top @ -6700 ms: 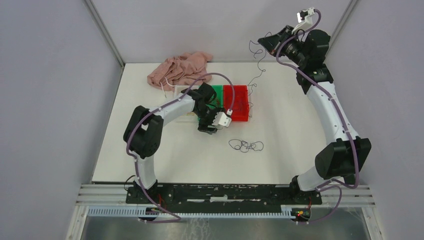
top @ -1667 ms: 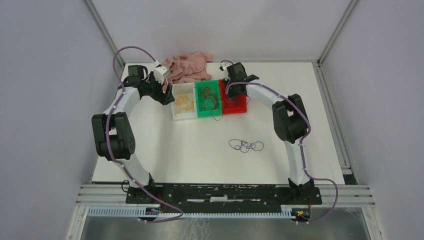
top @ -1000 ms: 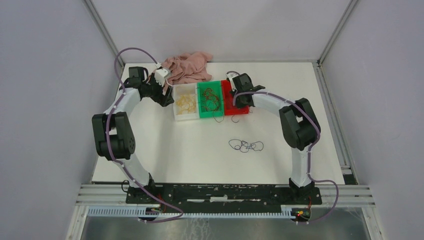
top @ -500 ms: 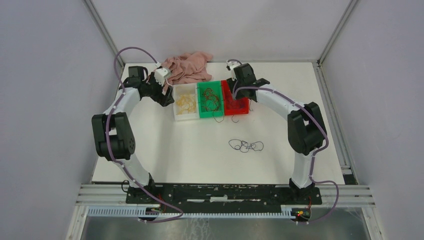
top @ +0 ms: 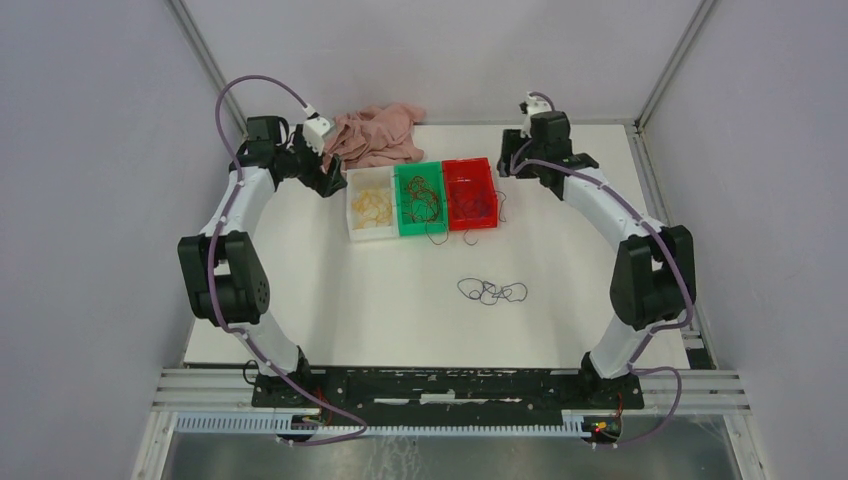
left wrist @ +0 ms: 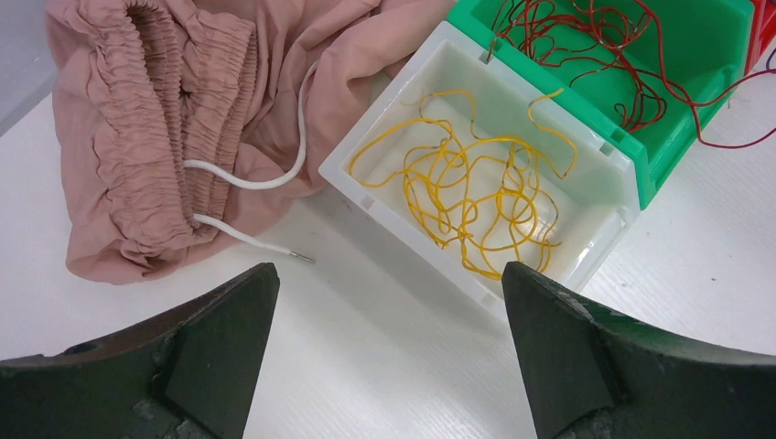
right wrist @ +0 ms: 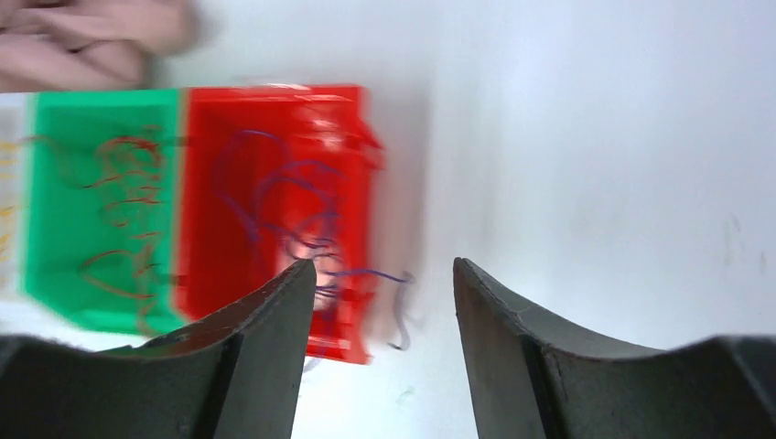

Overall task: Untangle the cables
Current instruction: Place the cable in the bin, then adjust the cable in the bin.

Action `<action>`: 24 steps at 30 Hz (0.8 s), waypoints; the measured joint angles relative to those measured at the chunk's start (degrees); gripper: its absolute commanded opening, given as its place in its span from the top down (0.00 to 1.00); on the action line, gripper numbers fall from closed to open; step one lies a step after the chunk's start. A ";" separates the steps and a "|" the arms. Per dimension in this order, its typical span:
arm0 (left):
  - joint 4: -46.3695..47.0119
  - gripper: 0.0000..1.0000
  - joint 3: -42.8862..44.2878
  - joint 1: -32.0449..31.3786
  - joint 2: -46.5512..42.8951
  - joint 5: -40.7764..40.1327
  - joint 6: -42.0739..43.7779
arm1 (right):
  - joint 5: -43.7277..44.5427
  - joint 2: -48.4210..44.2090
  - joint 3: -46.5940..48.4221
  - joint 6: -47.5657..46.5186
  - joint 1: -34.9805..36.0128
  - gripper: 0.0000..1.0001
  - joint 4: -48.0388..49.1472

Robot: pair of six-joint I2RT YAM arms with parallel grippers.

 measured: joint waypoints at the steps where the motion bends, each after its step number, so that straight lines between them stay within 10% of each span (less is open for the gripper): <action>1: -0.20 0.01 0.00 0.00 0.00 0.02 0.00 | -0.63 -0.55 -2.54 0.98 -1.90 0.37 1.07; 24: -1.03 0.01 0.48 0.00 -0.13 0.24 0.02 | -2.89 8.11 -10.23 -0.13 -4.96 0.37 3.69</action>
